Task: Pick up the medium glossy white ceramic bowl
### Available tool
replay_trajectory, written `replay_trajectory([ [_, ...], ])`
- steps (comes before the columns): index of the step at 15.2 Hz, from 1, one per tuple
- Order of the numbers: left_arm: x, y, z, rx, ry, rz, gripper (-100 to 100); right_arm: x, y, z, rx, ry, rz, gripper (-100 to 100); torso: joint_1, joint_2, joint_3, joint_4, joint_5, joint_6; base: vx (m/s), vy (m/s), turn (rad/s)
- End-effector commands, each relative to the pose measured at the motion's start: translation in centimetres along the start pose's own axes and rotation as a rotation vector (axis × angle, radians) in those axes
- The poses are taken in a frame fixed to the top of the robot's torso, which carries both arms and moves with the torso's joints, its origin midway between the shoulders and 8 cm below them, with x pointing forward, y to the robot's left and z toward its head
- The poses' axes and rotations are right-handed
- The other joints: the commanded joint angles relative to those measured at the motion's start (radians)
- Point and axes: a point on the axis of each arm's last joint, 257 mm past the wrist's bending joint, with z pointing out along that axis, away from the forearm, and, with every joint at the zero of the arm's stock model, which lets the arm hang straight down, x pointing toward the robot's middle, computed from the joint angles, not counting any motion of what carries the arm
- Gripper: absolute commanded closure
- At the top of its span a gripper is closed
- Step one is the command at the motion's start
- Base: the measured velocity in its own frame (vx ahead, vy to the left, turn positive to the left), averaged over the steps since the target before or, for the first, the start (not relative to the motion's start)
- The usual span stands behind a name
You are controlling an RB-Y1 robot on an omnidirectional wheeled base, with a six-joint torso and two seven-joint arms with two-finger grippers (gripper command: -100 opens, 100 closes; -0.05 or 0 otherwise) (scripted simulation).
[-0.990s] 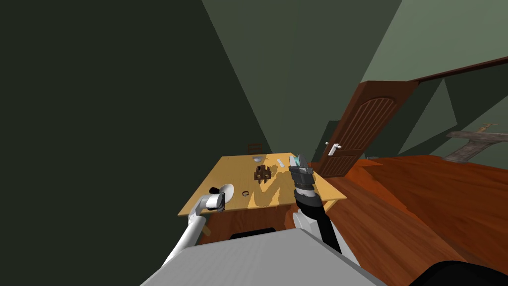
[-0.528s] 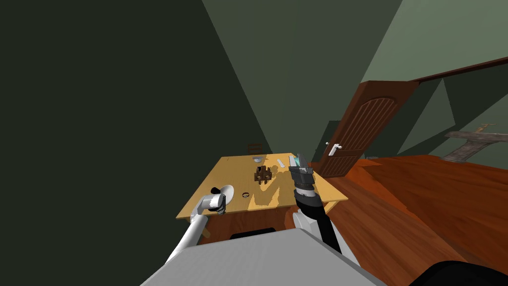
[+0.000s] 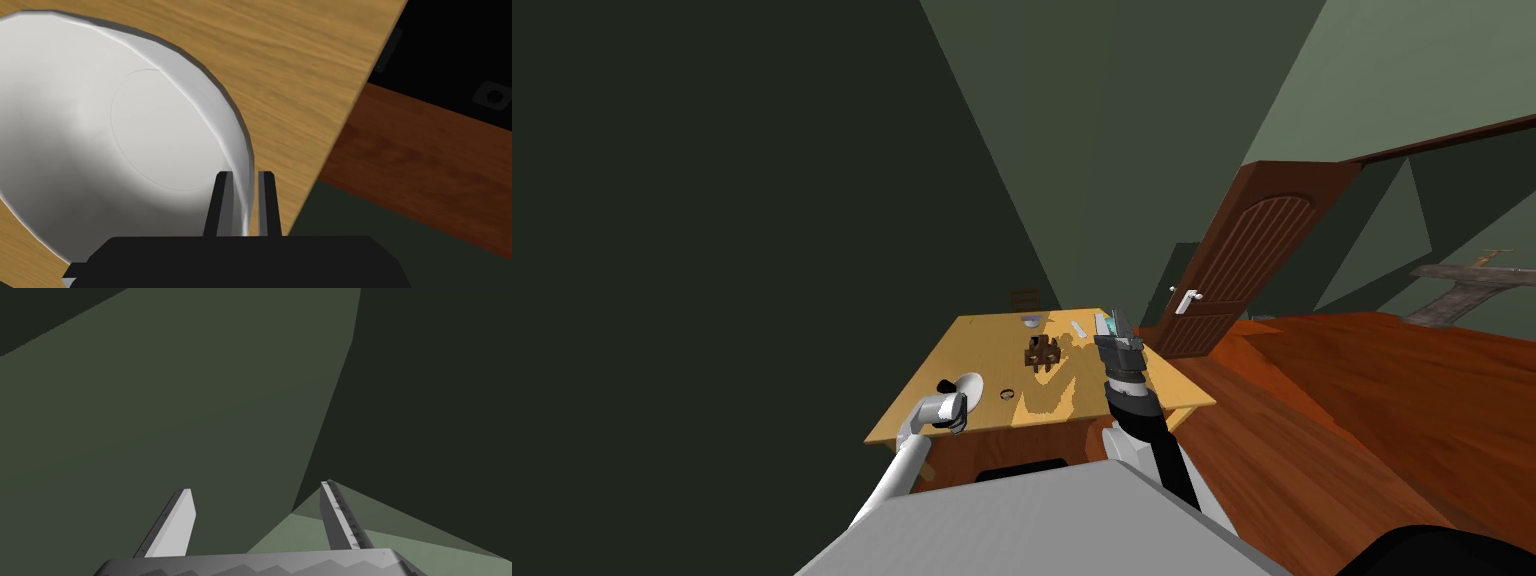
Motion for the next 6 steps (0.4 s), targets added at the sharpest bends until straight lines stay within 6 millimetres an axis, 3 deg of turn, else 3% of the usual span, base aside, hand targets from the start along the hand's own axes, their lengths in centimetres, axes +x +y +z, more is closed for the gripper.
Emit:
replay_trajectory([
  [1,0.0,0.0,0.0,0.0,0.0,0.0,100,0.0,0.0,0.0,0.0,0.0,0.0,0,0.0,0.0,0.0,0.0,0.0,0.0,0.0,0.0,0.0],
  [5,0.2,-0.9,-1.5,-0.003,0.0,0.001,100,0.0,0.0,0.0,0.0,0.0,0.0,0,0.0,0.003,0.002,0.001,-0.001,0.0,-0.03,0.0,0.002],
  [6,0.2,-0.7,-1.1,0.0,0.0,0.001,100,0.0,0.0,0.0,0.0,0.0,0.0,0,0.0,0.003,0.002,0.001,-0.001,0.0,-0.019,0.003,-0.001],
])
